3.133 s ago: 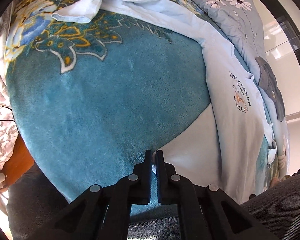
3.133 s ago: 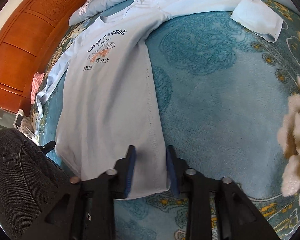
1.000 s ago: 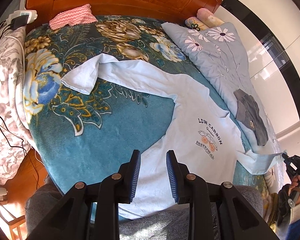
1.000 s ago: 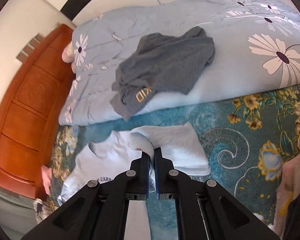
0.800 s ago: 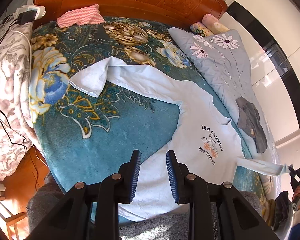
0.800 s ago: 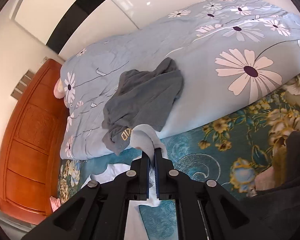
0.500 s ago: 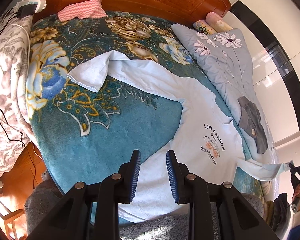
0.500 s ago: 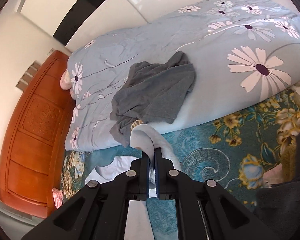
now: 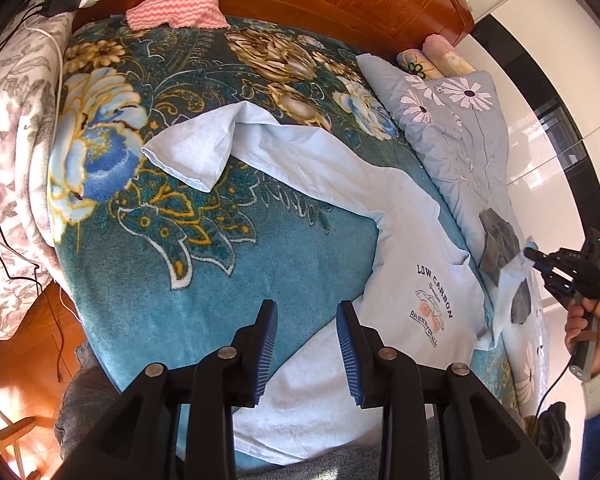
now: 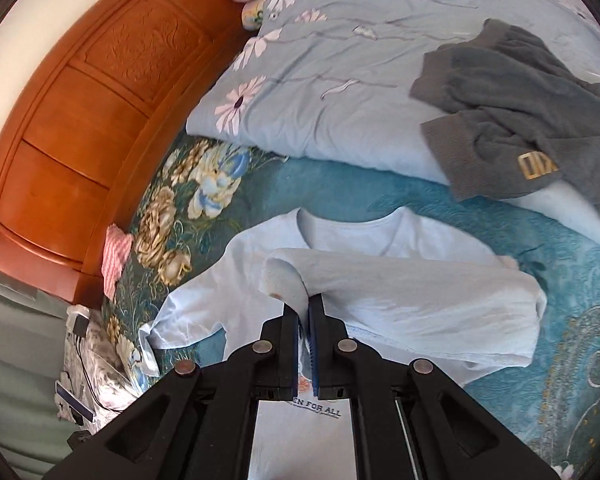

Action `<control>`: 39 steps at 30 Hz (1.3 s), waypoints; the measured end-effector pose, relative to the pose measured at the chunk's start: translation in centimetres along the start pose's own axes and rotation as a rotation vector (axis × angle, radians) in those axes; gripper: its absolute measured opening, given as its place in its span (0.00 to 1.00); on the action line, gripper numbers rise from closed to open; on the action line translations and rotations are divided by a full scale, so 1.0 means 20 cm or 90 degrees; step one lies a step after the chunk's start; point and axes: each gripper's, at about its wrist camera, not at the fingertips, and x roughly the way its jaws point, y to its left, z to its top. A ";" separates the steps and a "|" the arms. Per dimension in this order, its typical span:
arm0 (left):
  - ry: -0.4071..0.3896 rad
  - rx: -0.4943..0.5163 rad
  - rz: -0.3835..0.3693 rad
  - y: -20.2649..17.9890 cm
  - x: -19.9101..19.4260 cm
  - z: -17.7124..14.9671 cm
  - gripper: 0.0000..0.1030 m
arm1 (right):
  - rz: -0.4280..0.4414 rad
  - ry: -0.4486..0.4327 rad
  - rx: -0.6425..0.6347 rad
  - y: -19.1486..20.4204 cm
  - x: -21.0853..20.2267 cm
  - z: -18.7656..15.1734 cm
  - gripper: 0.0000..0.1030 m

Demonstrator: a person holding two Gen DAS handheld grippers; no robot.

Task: Fold clothes

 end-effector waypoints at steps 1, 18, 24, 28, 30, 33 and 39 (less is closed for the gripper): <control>-0.001 -0.002 -0.002 0.01 0.00 0.01 0.34 | -0.005 0.019 -0.008 0.05 0.09 0.01 0.04; -0.001 -0.064 0.009 0.25 0.08 0.09 0.34 | -0.054 0.119 -0.043 0.47 0.93 0.05 0.12; -0.015 -0.017 0.061 0.27 0.06 0.15 0.34 | 0.011 0.074 -0.058 0.49 0.73 0.02 0.33; -0.005 0.056 0.112 0.27 0.10 0.25 0.34 | 0.052 0.057 -0.063 0.42 0.51 -0.07 0.34; 0.016 0.102 0.129 0.24 0.17 0.30 0.34 | 0.056 0.050 -0.064 0.36 0.42 -0.13 0.34; 0.043 0.178 0.153 0.17 0.30 0.36 0.34 | 0.053 0.047 -0.049 0.25 0.32 -0.20 0.35; 0.089 0.274 0.226 0.14 0.52 0.43 0.34 | 0.042 0.063 -0.011 0.05 0.19 -0.34 0.35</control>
